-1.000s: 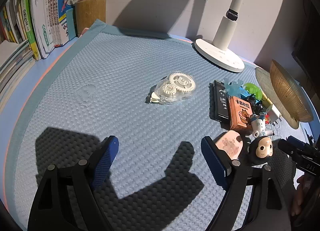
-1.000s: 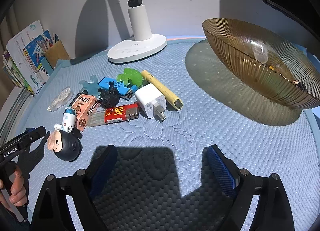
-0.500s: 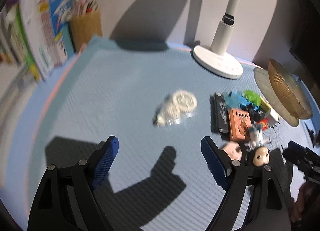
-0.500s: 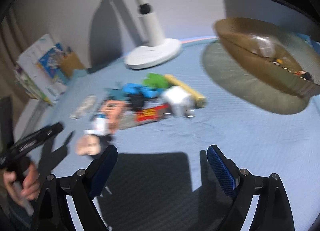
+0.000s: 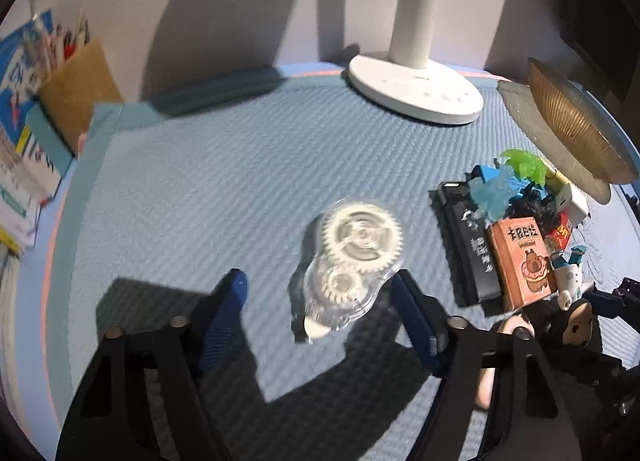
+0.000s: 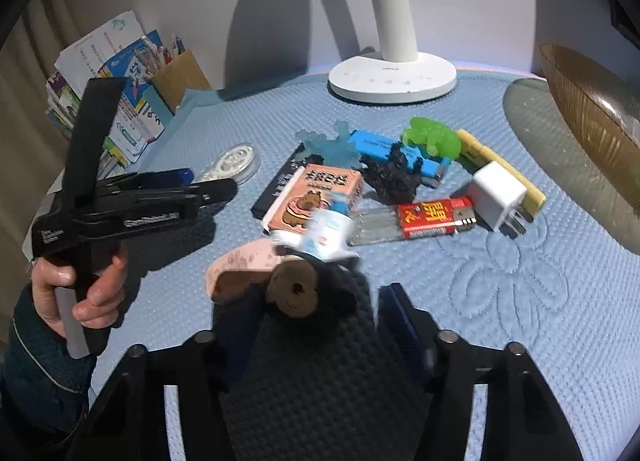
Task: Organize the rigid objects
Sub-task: 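Grasp the clear gear correction tape with left tool while right tool grasps the black monkey figure, then carry tape with left tool into the amber bowl while right tool releases the monkey figure there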
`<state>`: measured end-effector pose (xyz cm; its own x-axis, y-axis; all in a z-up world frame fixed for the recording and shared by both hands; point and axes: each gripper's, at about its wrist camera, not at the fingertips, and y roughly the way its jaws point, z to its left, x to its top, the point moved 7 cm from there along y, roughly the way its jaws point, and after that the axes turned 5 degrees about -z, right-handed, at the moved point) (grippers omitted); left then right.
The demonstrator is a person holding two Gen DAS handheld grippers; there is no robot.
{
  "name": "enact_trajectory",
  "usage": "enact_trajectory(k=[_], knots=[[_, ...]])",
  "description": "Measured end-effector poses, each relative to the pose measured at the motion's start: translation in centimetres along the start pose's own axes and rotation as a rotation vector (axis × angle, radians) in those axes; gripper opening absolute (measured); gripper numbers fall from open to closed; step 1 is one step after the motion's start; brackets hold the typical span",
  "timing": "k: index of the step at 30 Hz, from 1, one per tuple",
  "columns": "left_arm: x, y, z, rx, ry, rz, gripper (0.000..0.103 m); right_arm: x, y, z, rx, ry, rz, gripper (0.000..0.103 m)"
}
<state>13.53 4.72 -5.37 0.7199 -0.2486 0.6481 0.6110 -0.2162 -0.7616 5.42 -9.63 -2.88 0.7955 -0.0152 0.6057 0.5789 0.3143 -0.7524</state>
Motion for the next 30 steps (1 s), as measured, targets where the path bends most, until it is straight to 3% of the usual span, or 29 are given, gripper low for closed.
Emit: enact_trajectory(k=[1, 3, 8, 13, 18, 22, 25, 26, 28, 30], knots=[[0.2, -0.1, -0.3, -0.007, 0.001, -0.007, 0.049, 0.2, 0.2, 0.3, 0.007, -0.007, 0.001, 0.044], [0.3, -0.3, -0.9, -0.012, 0.015, -0.019, 0.033, 0.3, 0.3, 0.7, 0.006, -0.025, -0.003, 0.043], [0.0, -1.9, -2.2, -0.009, 0.019, -0.056, 0.032, 0.1, -1.2, -0.1, 0.03, -0.013, -0.02, 0.042], [-0.3, -6.2, -4.4, -0.068, -0.015, -0.12, 0.032, 0.5, -4.5, -2.8, 0.04, -0.03, -0.047, 0.039], [-1.3, -9.1, -8.7, -0.146, -0.007, -0.161, 0.032, -1.1, -6.6, -5.6, 0.091, -0.135, 0.044, 0.039], [-2.0, -9.2, -11.6, -0.19, 0.012, -0.137, 0.032, -2.5, -7.3, -8.2, 0.092, -0.154, 0.101, 0.039], [-2.6, -8.9, -12.9, -0.204, 0.033, -0.12, 0.032, -2.7, -9.2, -11.2, 0.085, -0.054, 0.064, 0.045], [-2.8, -8.8, -13.1, -0.215, 0.031, -0.114, 0.032, -2.7, -9.8, -11.7, 0.08, -0.033, 0.048, 0.054], [-2.8, -8.5, -13.4, -0.22, 0.028, -0.109, 0.032, -3.0, -10.5, -11.8, 0.073, -0.009, 0.032, 0.064], [-2.9, -8.3, -13.7, -0.217, 0.026, -0.104, 0.032, -3.5, -10.6, -11.1, 0.08, 0.008, 0.036, 0.068]])
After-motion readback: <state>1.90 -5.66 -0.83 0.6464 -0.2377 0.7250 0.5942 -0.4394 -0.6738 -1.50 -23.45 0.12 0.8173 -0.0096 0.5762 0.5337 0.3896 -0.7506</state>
